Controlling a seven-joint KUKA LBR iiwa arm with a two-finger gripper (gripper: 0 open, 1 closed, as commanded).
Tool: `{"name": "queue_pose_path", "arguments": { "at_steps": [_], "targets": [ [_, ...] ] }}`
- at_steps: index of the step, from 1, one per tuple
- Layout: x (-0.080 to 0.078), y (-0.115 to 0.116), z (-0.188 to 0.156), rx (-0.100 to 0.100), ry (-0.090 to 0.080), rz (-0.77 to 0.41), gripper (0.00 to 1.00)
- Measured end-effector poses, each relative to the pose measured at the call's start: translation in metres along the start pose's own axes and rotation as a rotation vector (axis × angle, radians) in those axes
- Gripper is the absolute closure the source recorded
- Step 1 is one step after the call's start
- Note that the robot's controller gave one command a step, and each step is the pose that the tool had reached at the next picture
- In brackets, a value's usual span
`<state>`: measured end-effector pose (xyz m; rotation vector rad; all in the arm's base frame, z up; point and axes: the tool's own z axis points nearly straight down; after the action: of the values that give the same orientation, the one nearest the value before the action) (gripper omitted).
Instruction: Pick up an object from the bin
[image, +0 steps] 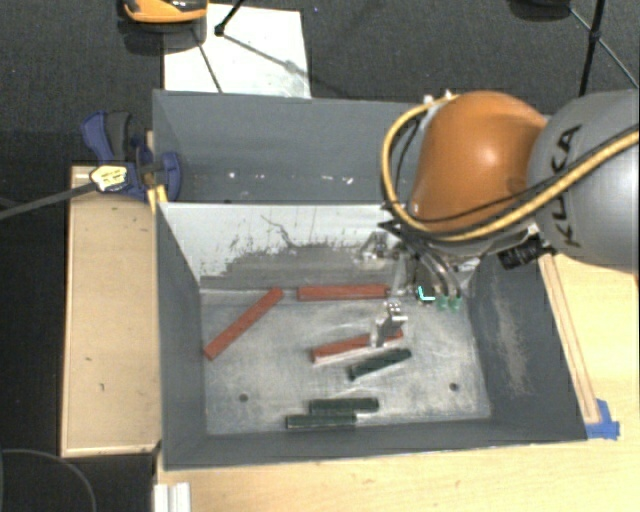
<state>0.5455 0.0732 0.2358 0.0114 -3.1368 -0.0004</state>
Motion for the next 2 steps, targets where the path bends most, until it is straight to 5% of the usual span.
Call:
{"name": "queue_pose_path", "arguments": {
  "at_steps": [1,2],
  "targets": [
    [-0.002,0.000,-0.004,-0.001,-0.008,0.002,0.00],
    [-0.003,-0.005,0.039,0.000,-0.012,-0.073,0.00]
  ]
}}
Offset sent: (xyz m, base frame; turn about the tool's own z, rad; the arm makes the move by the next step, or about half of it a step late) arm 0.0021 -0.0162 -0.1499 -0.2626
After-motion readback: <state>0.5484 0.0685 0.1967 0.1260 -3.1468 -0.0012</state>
